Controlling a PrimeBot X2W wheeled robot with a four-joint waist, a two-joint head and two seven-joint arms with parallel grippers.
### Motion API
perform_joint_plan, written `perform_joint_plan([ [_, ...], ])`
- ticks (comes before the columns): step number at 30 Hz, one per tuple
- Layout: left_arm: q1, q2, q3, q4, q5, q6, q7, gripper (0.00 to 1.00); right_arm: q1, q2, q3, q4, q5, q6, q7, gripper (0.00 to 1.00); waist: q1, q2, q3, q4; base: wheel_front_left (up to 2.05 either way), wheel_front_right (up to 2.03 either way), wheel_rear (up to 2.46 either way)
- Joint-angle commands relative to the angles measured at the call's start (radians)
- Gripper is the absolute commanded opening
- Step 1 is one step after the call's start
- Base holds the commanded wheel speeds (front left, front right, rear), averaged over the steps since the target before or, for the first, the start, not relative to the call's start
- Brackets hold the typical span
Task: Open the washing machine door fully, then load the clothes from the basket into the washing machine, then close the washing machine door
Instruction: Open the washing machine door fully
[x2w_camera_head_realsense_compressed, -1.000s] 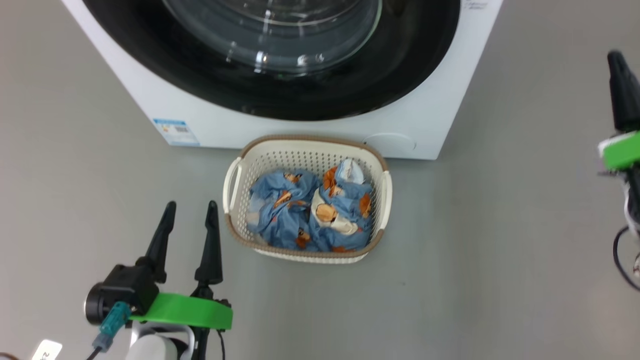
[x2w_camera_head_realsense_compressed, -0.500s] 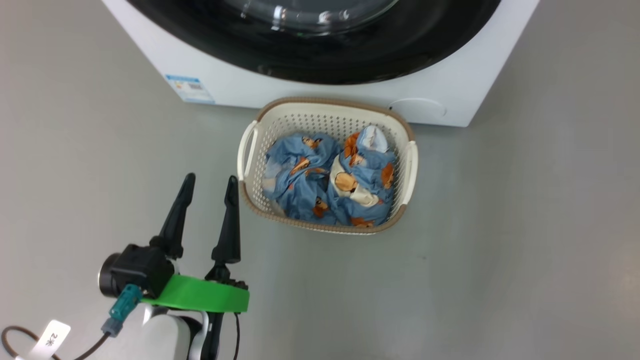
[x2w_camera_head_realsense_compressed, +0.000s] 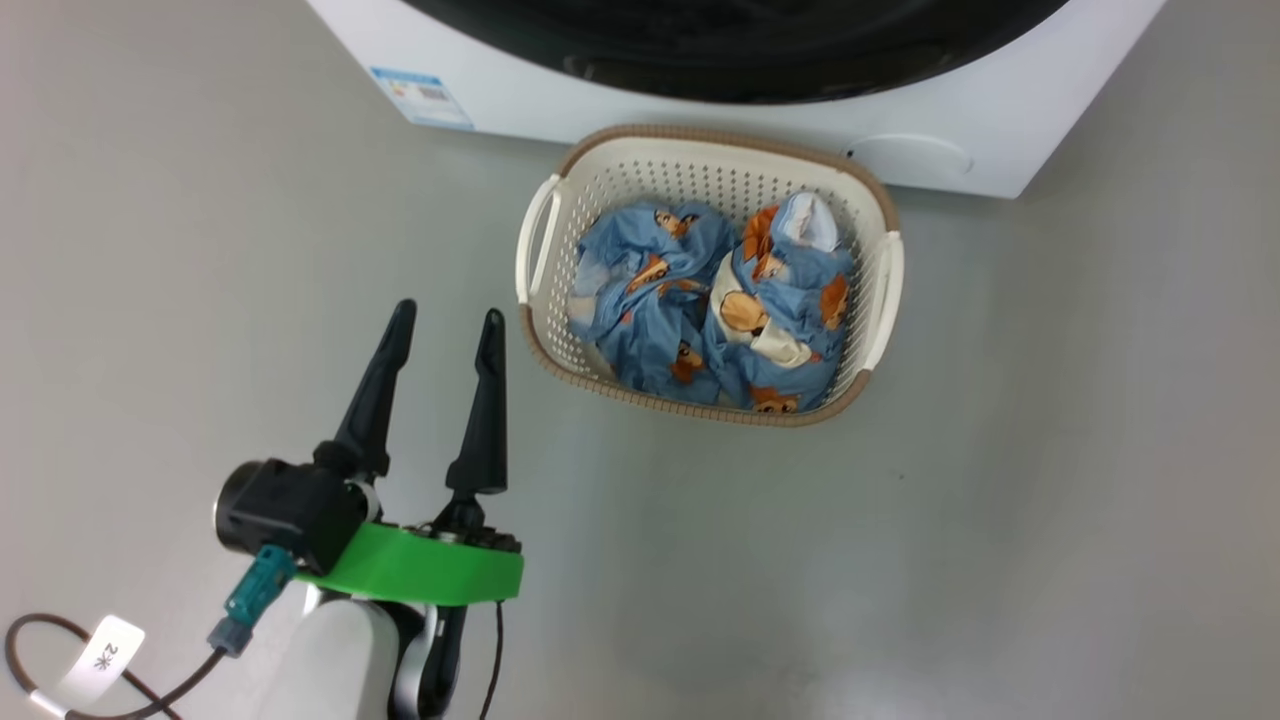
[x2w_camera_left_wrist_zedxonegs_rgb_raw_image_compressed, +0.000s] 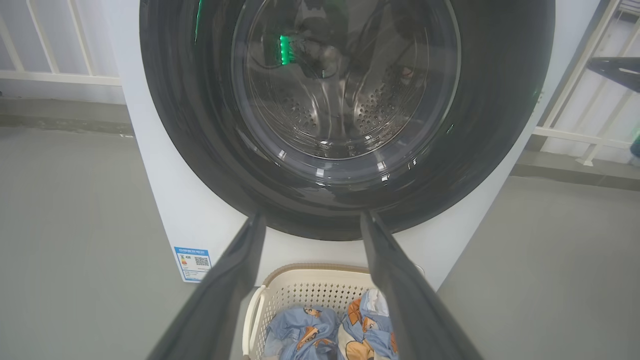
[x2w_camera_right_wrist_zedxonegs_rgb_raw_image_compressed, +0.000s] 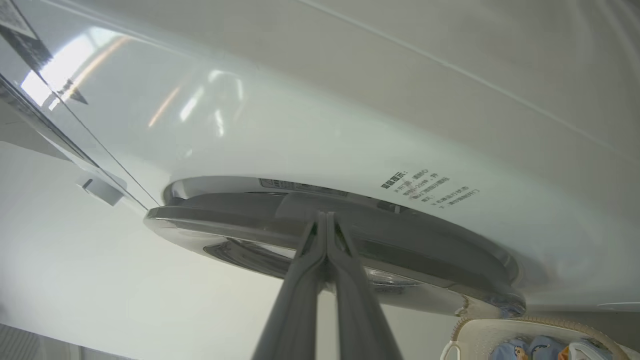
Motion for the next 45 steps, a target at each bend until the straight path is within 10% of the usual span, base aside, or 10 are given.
perform_joint_plan([
  [1, -0.018, 0.015, 0.021, -0.034, -0.008, 0.011, -0.006, 1.00, -0.025, -0.001, -0.001, -0.015, 0.008, 0.006, 0.027, 0.00, -0.0001, 0.0000, 0.023, 0.016, 0.00, 0.00, 0.00],
  [30, -0.026, 0.015, -0.044, -0.091, -0.091, 0.080, -0.006, 1.00, -0.283, 0.044, 0.059, 0.061, -0.084, 0.006, 0.206, 0.00, -0.0001, 0.0000, 0.129, 0.079, 0.00, 0.00, 0.00],
  [45, -0.002, 0.015, -0.014, -0.051, -0.072, 0.068, -0.006, 1.00, -0.140, 0.087, 0.105, 0.006, -0.095, 0.006, 0.263, 0.00, -0.0001, 0.0000, 0.034, 0.050, 0.00, 0.00, 0.00],
])
